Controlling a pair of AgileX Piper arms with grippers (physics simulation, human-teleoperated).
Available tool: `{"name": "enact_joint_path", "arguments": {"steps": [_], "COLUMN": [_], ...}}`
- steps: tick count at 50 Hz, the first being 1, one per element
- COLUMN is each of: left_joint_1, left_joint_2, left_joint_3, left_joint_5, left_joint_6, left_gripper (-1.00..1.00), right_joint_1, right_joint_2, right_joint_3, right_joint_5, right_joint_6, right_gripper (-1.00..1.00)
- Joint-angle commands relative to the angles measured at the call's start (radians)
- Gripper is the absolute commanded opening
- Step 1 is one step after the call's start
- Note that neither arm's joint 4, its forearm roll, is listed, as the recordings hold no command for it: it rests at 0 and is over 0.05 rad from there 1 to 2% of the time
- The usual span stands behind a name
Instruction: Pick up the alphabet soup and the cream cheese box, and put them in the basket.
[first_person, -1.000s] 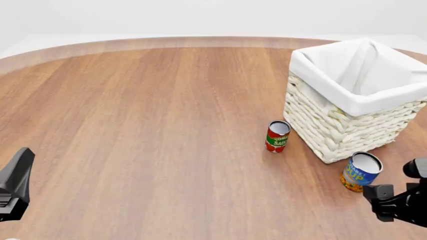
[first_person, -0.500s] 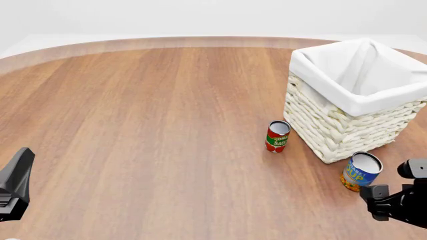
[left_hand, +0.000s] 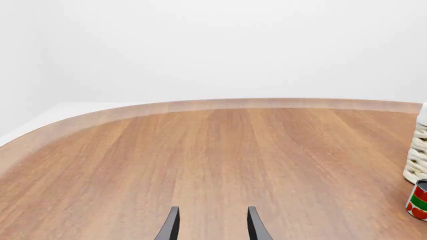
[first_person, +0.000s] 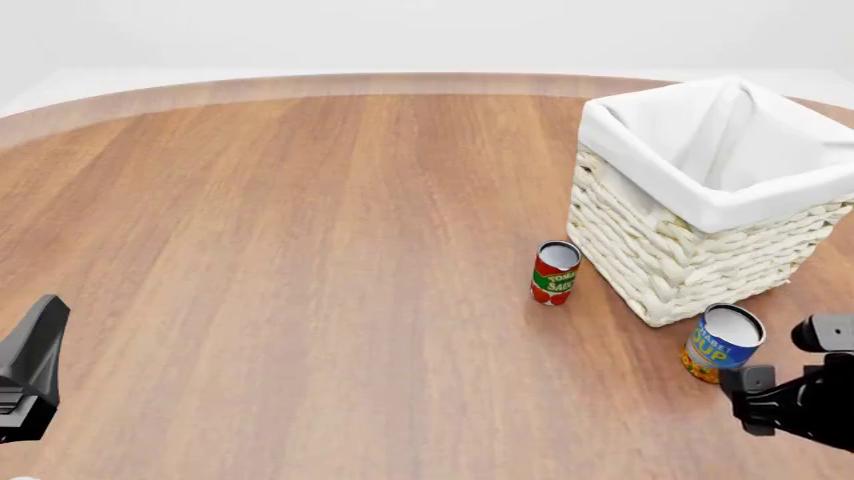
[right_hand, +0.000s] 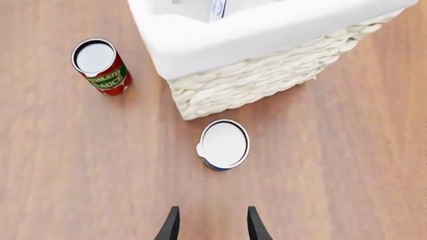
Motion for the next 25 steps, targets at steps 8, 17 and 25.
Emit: {"name": "enact_joint_path", "arguments": {"steps": [8, 17, 25], "left_joint_1": [0.0, 0.0, 0.0], "left_joint_2": [0.0, 0.0, 0.0], "left_joint_3": [0.0, 0.0, 0.0], "left_joint_5": [0.0, 0.0, 0.0], "left_joint_6": [0.0, 0.0, 0.0], "left_gripper": [1.0, 1.0, 1.0], "right_joint_1": [-0.004, -0.006, -0.011], "right_joint_2": [0.056, 0.113, 0.12], "right_joint_3": [-0.007, 0.007, -0.017], "right_joint_5": [-0.044, -0.113, -0.098], "right_joint_6": [-0.007, -0.008, -0.008], "right_gripper": [1.0, 1.0, 1.0]}}
